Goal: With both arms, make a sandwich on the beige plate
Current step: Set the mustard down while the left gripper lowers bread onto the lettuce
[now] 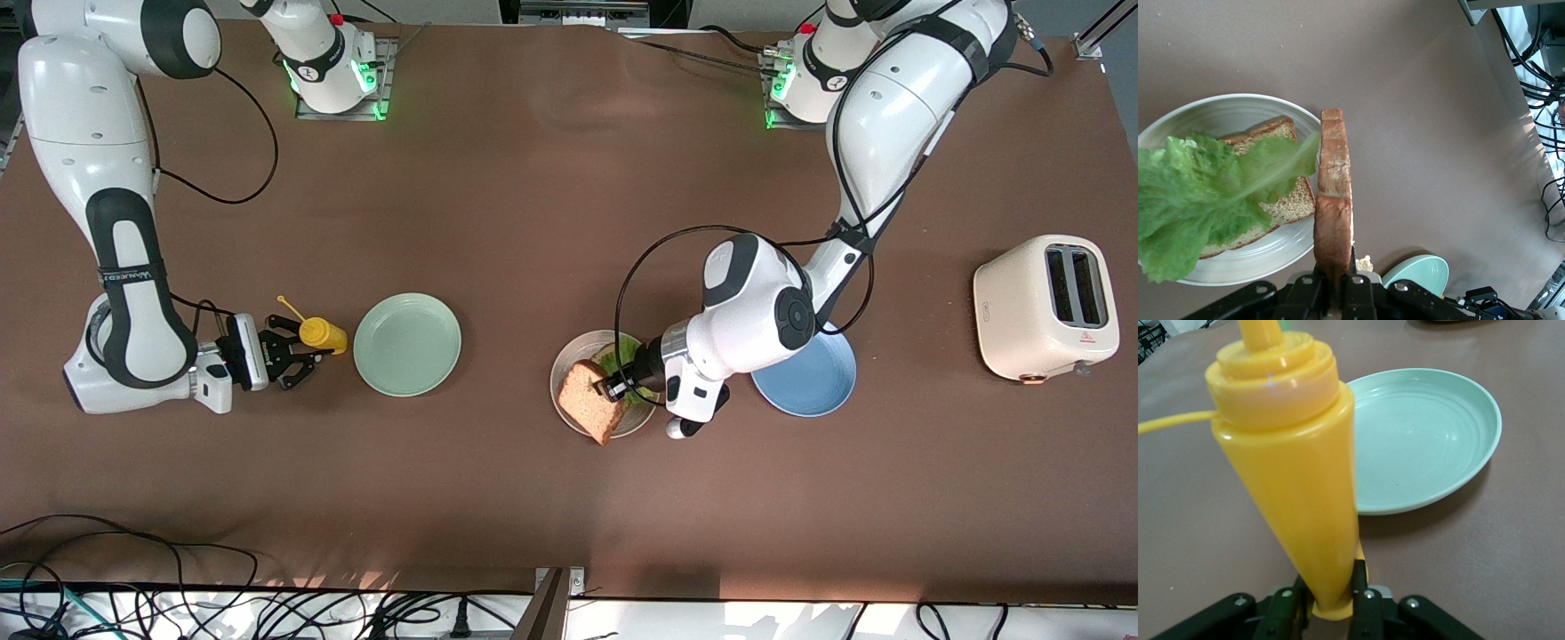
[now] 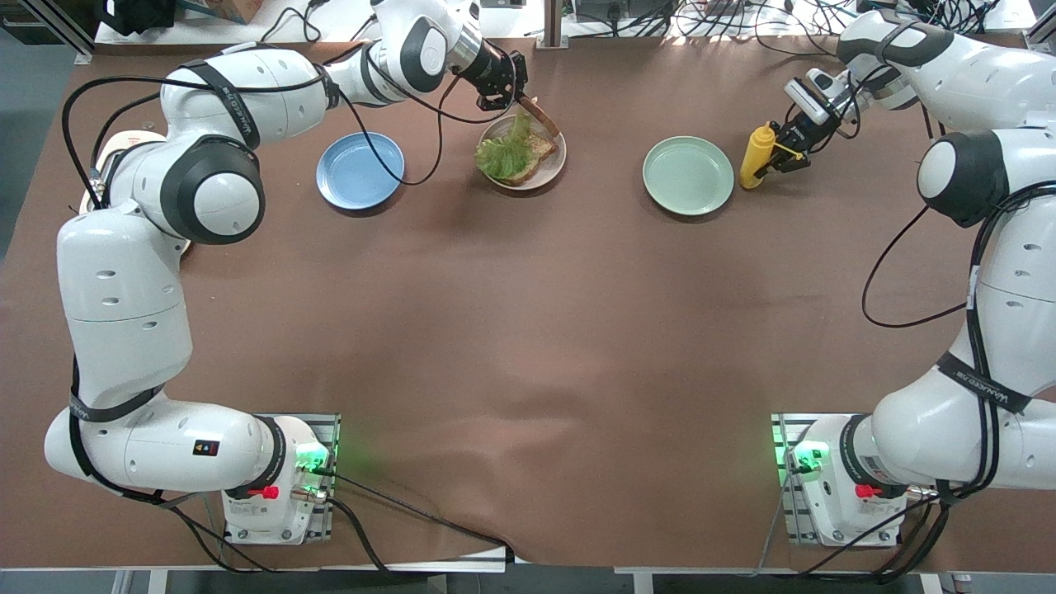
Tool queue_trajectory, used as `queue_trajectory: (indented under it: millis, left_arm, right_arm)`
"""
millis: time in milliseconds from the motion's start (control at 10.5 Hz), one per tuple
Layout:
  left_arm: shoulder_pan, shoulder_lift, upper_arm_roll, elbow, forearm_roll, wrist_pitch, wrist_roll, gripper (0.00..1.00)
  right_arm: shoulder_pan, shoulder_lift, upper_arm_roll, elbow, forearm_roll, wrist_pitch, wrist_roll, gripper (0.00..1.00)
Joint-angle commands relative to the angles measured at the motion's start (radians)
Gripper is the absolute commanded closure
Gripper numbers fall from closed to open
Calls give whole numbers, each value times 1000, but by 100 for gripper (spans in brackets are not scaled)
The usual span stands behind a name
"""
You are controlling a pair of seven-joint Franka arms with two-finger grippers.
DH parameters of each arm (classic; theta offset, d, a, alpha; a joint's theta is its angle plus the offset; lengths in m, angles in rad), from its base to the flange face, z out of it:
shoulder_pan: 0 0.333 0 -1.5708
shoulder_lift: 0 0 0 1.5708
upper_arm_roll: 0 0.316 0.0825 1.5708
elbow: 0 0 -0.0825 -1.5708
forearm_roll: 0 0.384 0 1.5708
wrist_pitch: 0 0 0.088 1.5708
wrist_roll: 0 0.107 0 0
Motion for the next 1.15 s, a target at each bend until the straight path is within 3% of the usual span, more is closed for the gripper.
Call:
queue_trajectory:
  millis: [0, 287, 574, 765, 1052]
  left_arm:
    - [-7, -9, 14, -15, -16, -8, -2, 100]
    - [-4, -9, 24, -21, -16, -59, 0, 100]
    - [-6, -6, 38, -41, -16, -65, 0, 100]
    - [-7, -6, 46, -64, -16, -66, 0, 100]
    - [-4, 3, 49, -73, -16, -74, 0, 100]
  right_arm:
    - [-6, 14, -20, 33, 18, -17, -15, 0]
    - [-8, -4, -35, 40, -41, -12, -13, 0]
    - [-6, -128, -46, 1, -188, 78, 7, 0]
    - [-6, -261, -38, -68, -311, 99, 168, 0]
    - [27, -447, -38, -195, -394, 136, 538, 0]
